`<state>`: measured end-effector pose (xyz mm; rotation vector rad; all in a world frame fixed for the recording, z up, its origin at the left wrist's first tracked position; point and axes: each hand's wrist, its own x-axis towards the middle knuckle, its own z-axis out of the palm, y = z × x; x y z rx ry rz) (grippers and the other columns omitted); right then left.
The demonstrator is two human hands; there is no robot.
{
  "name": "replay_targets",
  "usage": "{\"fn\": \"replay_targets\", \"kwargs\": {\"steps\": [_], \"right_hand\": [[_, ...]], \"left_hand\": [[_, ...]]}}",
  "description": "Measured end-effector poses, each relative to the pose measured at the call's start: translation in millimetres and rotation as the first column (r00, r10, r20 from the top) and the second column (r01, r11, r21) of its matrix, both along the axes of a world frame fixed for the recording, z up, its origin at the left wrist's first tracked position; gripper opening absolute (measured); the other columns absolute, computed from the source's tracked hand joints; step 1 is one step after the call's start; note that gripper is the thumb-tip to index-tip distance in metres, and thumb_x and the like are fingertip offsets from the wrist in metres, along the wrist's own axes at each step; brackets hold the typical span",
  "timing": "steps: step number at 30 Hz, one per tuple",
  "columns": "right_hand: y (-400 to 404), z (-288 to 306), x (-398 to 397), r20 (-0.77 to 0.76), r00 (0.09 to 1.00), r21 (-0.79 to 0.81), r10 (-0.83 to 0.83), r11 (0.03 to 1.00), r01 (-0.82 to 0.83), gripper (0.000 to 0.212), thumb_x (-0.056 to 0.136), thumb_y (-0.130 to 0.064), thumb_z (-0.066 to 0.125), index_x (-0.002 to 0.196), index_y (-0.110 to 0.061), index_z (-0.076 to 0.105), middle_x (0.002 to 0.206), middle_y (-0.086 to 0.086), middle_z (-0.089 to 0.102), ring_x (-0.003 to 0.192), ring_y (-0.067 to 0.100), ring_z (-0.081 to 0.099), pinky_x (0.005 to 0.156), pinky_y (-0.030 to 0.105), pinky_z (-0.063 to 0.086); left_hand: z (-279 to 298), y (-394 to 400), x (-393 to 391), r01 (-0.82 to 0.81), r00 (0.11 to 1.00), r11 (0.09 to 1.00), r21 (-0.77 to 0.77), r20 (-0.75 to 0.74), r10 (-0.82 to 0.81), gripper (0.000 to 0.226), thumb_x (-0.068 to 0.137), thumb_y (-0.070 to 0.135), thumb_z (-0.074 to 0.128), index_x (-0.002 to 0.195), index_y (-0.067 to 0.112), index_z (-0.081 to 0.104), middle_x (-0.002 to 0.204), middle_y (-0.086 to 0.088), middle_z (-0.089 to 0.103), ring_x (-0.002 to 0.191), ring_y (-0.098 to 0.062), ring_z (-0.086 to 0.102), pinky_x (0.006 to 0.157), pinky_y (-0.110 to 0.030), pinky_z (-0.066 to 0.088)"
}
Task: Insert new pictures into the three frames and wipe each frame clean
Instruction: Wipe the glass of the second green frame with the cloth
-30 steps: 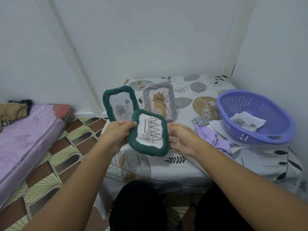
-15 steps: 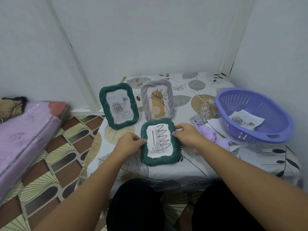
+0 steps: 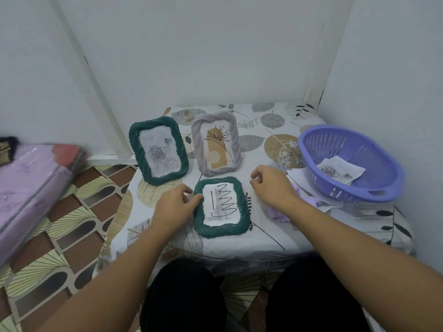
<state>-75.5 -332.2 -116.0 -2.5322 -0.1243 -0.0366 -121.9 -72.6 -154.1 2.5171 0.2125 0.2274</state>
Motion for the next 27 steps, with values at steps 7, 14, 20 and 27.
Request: {"fn": "replay_targets", "kwargs": {"steps": [7, 14, 20, 27], "right_hand": [[-31.2, 19.4, 5.8, -0.108, 0.993, -0.424, -0.043, 0.906, -0.007, 0.037, 0.094, -0.051, 0.058, 0.080, -0.018, 0.046, 0.080, 0.000, 0.054, 0.082, 0.026, 0.057, 0.066, 0.035, 0.043], [-35.3, 5.1, 0.6, -0.158, 0.987, -0.464, -0.013, 0.883, -0.063, 0.022, 0.095, -0.024, 0.056, 0.074, -0.021, 0.049, 0.083, 0.000, 0.061, 0.084, 0.029, 0.061, 0.062, 0.031, 0.041], [-11.0, 11.3, 1.4, -0.023, 0.996, 0.145, -0.085, 0.986, 0.088, 0.022, 0.096, -0.036, 0.056, 0.084, -0.018, 0.053, 0.079, -0.002, 0.062, 0.074, 0.023, 0.059, 0.066, 0.035, 0.045], [1.4, 18.2, 2.6, -0.364, 0.931, 0.606, -0.014, 0.755, 0.248, 0.032, 0.090, -0.032, 0.077, 0.091, -0.003, 0.064, 0.051, 0.002, 0.054, 0.050, 0.022, 0.050, 0.049, 0.028, 0.040]], "left_hand": [[-16.8, 3.0, -3.3, 0.013, 0.989, 1.000, -0.005, 0.144, -0.012, 0.029, 0.090, 0.057, 0.066, 0.098, 0.032, 0.077, 0.074, 0.014, 0.066, 0.074, -0.005, 0.060, 0.068, -0.034, 0.053], [-20.4, 3.1, -3.3, 0.016, 0.985, 1.000, -0.009, 0.174, -0.014, 0.030, 0.089, 0.057, 0.066, 0.097, 0.031, 0.078, 0.072, 0.015, 0.066, 0.072, -0.003, 0.060, 0.065, -0.030, 0.050], [-22.3, 4.7, -2.2, 0.016, 0.985, 1.000, 0.002, 0.174, -0.016, 0.031, 0.089, 0.059, 0.065, 0.098, 0.032, 0.078, 0.073, 0.016, 0.065, 0.073, -0.004, 0.060, 0.068, -0.031, 0.052], [-21.5, 5.3, -2.0, 0.019, 0.985, 1.000, -0.003, 0.171, -0.018, 0.029, 0.090, 0.058, 0.065, 0.097, 0.032, 0.077, 0.074, 0.015, 0.065, 0.074, -0.005, 0.059, 0.068, -0.032, 0.051]]}}
